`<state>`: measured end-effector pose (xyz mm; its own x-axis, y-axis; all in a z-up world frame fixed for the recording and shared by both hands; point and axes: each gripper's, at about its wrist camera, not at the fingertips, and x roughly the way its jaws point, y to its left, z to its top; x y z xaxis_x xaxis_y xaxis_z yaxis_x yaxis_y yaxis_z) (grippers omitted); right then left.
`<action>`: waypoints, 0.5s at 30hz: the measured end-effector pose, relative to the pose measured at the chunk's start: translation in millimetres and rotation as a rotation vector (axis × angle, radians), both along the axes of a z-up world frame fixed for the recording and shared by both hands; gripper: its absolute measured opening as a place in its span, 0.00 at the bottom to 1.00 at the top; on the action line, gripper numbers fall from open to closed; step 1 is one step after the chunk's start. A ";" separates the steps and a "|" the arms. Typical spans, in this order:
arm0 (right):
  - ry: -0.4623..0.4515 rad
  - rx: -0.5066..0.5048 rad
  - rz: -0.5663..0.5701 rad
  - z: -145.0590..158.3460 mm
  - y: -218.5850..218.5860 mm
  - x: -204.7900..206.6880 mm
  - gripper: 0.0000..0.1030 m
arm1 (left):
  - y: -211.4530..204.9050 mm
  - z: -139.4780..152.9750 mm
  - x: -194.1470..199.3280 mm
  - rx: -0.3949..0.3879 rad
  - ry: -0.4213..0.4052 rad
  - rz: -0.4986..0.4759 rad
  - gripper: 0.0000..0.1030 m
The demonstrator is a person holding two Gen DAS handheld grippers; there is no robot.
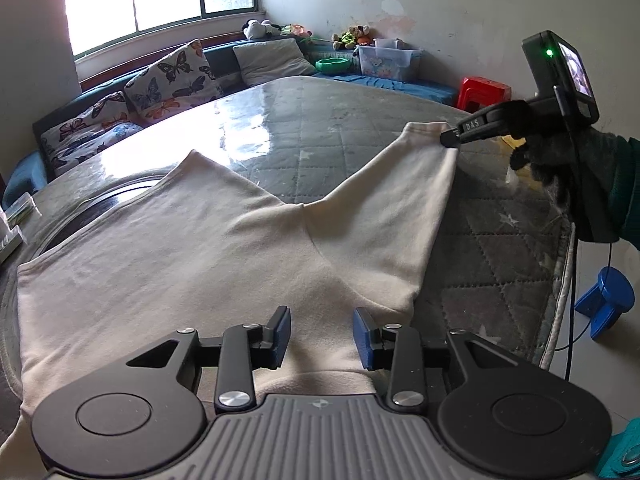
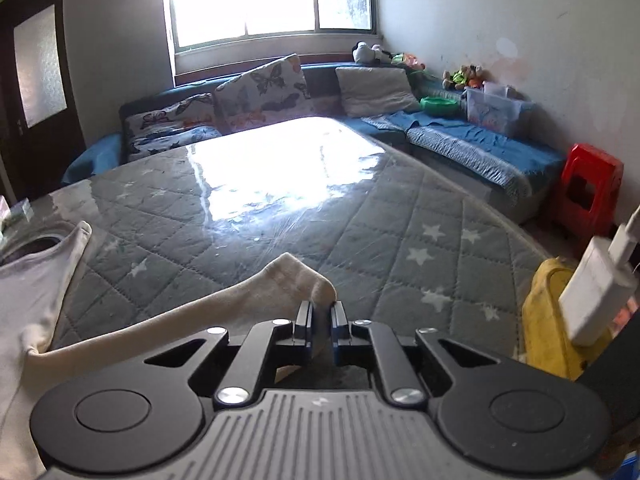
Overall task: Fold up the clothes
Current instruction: 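Grasp the shirt side with the right gripper and fold it across the body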
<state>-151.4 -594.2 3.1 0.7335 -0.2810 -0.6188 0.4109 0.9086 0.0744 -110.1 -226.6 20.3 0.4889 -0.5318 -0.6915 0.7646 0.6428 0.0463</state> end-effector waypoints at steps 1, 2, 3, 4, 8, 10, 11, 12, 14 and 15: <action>0.000 0.002 0.003 -1.5 0.1 -0.4 0.07 | -0.9 -1.1 0.0 0.002 0.001 0.002 0.36; 0.000 0.003 0.005 -2.9 0.2 -0.8 0.07 | -1.2 -1.4 0.0 0.003 0.001 0.005 0.36; -0.001 0.006 0.008 -3.9 0.2 -1.4 0.07 | -0.6 -0.2 0.0 0.000 0.000 0.009 0.36; -0.014 0.013 0.011 0.4 -0.5 -3.2 0.07 | 0.6 2.1 0.1 -0.007 -0.002 0.015 0.36; -0.068 0.038 0.029 19.9 -2.4 -10.0 0.07 | 3.1 10.4 1.6 -0.039 -0.016 0.020 0.36; -0.096 0.041 0.042 31.7 -1.9 -11.6 0.07 | -0.9 9.8 1.5 -0.035 -0.020 0.012 0.36; -0.116 0.046 0.056 39.7 -0.5 -13.1 0.07 | -4.2 8.1 0.9 -0.029 -0.023 0.005 0.36; -0.135 0.050 0.070 47.5 1.0 -14.6 0.07 | -7.6 6.2 0.3 -0.023 -0.026 -0.001 0.36; -0.168 0.041 0.100 63.5 7.2 -17.7 0.07 | -13.1 2.3 -0.7 -0.018 -0.026 -0.012 0.36; -0.185 0.036 0.121 72.4 12.1 -18.2 0.07 | -14.8 0.8 -1.0 -0.016 -0.026 -0.016 0.36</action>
<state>-169.6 -582.2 75.5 0.8624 -0.1643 -0.4788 0.2757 0.9457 0.1720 -111.1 -241.4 21.0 0.4982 -0.5508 -0.6696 0.7734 0.6314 0.0560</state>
